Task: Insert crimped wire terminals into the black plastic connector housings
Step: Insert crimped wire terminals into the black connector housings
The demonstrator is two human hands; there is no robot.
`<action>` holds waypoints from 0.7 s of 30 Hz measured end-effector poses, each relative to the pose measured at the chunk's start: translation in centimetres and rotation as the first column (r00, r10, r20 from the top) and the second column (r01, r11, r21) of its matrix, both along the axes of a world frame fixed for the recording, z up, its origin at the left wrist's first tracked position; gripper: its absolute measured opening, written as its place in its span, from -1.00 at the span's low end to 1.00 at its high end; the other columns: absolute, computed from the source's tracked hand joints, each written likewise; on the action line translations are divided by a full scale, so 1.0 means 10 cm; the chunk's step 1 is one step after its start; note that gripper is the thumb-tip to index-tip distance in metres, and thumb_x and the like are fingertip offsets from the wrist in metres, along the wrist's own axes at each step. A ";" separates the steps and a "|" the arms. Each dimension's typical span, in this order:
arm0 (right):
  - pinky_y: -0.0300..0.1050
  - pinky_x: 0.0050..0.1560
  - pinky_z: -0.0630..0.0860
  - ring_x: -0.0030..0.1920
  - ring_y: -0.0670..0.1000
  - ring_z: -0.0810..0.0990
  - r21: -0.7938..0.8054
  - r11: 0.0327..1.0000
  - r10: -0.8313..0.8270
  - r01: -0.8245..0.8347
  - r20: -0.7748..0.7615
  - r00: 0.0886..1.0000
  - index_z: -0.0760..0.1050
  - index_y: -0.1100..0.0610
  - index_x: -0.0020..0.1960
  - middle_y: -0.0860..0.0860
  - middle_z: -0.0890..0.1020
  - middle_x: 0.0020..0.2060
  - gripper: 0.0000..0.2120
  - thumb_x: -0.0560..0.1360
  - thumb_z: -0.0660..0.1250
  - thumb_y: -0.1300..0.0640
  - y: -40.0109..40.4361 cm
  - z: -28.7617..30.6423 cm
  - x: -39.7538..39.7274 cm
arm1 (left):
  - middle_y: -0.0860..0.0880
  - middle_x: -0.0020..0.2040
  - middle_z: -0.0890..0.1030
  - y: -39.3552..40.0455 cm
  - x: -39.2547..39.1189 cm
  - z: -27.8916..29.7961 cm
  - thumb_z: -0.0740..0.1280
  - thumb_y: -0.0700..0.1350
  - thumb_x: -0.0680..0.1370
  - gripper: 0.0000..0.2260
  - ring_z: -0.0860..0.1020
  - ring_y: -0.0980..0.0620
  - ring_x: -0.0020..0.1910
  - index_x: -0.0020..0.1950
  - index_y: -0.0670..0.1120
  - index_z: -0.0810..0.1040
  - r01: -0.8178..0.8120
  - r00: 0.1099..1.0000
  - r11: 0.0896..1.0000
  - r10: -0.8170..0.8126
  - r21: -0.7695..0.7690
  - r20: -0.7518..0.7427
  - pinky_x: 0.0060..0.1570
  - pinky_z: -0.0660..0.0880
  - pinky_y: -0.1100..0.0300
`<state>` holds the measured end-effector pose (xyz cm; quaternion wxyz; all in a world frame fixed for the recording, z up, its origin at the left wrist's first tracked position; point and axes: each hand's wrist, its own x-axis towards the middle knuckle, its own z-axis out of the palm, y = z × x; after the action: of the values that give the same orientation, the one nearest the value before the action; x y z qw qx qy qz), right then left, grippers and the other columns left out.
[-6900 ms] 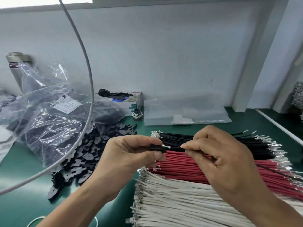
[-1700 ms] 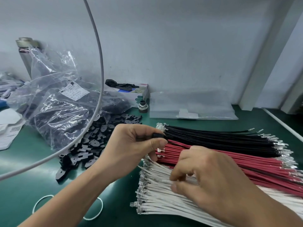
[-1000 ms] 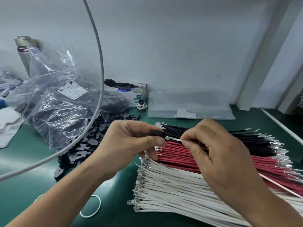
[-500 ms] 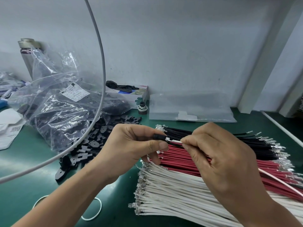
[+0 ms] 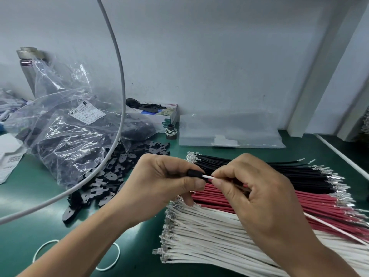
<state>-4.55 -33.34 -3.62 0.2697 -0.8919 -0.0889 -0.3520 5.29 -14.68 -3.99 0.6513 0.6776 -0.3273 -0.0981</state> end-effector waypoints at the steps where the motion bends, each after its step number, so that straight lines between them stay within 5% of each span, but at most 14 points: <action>1: -0.19 -0.17 0.44 -0.16 -0.09 0.56 -0.012 1.000 -0.009 0.009 -0.011 1.000 0.61 -0.06 -0.10 -0.18 0.54 -0.20 -0.91 0.53 0.35 -0.03 -0.02 0.01 0.00 | -0.12 -0.30 0.73 0.00 0.00 0.00 0.57 -0.19 0.38 -0.86 0.66 0.01 -0.43 -0.08 -0.12 0.78 0.006 1.000 1.000 -0.006 -0.003 -0.004 -0.38 0.53 0.32; 10: -0.19 -0.25 0.42 -0.29 -0.08 0.48 -0.133 0.991 -0.018 0.033 0.113 0.993 0.60 0.10 -0.18 -0.10 0.51 -0.25 -0.75 0.57 0.28 0.00 0.02 -0.01 0.04 | -0.12 -0.25 0.74 0.00 -0.01 -0.05 0.57 -0.12 0.43 -0.88 0.69 -0.05 -0.38 -0.05 -0.05 0.78 0.041 0.995 0.999 -0.043 0.019 0.086 -0.23 0.66 0.12; 15: -0.10 -0.30 0.47 -0.26 -0.09 0.49 -0.170 0.984 -0.027 0.058 0.181 0.983 0.61 0.05 -0.15 -0.15 0.52 -0.23 -0.82 0.58 0.34 0.01 -0.03 0.03 0.05 | -0.17 -0.25 0.73 0.00 0.02 -0.01 0.54 -0.23 0.41 -0.85 0.68 -0.06 -0.39 -0.03 -0.20 0.75 0.033 0.998 0.997 -0.029 -0.065 0.061 -0.29 0.61 0.22; 21: -0.15 -0.30 0.52 -0.24 -0.17 0.53 -0.185 0.973 -0.128 0.139 0.070 0.989 0.58 -0.06 0.09 -0.23 0.57 -0.17 -0.75 0.60 0.20 -0.14 -0.15 0.07 0.03 | -0.13 -0.09 0.76 0.14 0.15 0.12 0.53 -0.04 0.42 -0.72 0.71 -0.07 -0.29 0.10 -0.08 0.74 -0.199 0.979 0.959 0.204 -0.201 0.001 -0.33 0.60 0.20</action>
<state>-4.20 -34.85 -2.93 0.1568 -0.9070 -0.0694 -0.3847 6.77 -13.24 -2.79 0.7190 0.6396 -0.2718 0.0095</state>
